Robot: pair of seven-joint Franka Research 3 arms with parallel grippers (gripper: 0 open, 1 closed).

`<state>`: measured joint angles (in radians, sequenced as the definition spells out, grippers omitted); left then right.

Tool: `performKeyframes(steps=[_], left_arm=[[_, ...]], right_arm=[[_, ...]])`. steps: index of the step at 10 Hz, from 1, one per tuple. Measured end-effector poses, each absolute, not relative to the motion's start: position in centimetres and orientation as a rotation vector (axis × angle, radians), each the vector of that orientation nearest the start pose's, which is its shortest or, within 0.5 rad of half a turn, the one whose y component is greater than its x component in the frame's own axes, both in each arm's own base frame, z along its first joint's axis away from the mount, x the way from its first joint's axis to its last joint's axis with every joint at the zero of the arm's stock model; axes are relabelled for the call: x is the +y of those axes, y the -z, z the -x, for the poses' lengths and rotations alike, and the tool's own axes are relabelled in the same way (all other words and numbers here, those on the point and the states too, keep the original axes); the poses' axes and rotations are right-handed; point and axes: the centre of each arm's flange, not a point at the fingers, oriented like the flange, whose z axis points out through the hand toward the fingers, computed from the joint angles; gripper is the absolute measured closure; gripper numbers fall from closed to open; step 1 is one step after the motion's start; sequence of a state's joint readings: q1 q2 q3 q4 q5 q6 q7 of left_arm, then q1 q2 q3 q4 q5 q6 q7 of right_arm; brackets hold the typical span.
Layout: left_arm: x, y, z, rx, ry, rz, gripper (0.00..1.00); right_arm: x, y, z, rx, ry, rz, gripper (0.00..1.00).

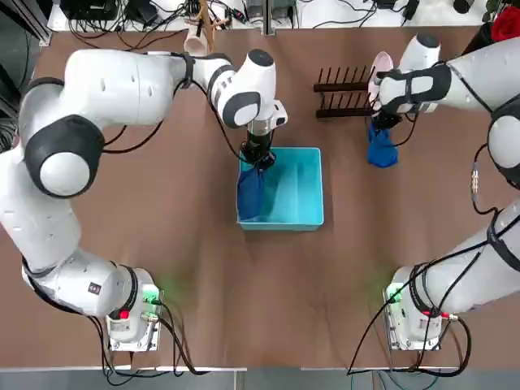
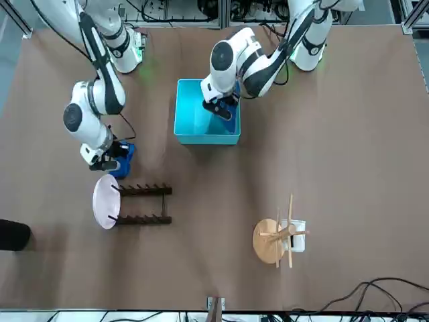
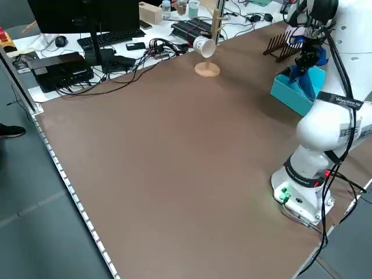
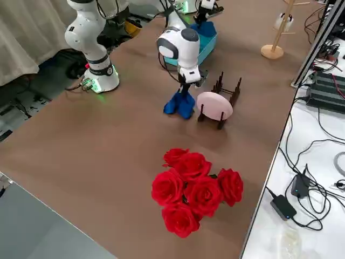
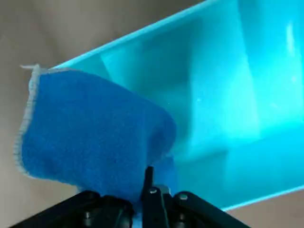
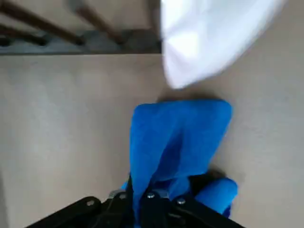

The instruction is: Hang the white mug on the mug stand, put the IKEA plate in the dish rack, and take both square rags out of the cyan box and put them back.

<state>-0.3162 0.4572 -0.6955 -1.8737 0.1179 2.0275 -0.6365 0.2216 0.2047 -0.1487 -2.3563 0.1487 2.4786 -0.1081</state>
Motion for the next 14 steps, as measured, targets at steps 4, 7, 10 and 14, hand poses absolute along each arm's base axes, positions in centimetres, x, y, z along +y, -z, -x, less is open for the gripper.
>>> performKeyframes(steps=[4, 7, 10, 14], left_arm=[[-50.2, -30.6, -36.2, 0.546, -0.407, 3.074, 0.41], [-49.0, -35.0, -39.2, 0.483, -0.274, 3.128, 0.0], [-42.8, -43.3, -45.4, 0.287, 0.018, 3.16, 0.0], [-29.7, -51.7, -53.0, 0.175, 0.162, 3.109, 0.0]], right_arm=[[-11.9, -23.9, -49.1, -0.315, -0.09, 3.038, 0.95], [-12.5, -30.2, -51.2, -0.401, -0.24, 2.925, 0.95], [-10.0, -45.3, -54.8, -0.373, -0.251, 2.898, 0.95], [-1.4, -54.6, -56.3, -0.141, -0.297, 2.957, 0.95]])
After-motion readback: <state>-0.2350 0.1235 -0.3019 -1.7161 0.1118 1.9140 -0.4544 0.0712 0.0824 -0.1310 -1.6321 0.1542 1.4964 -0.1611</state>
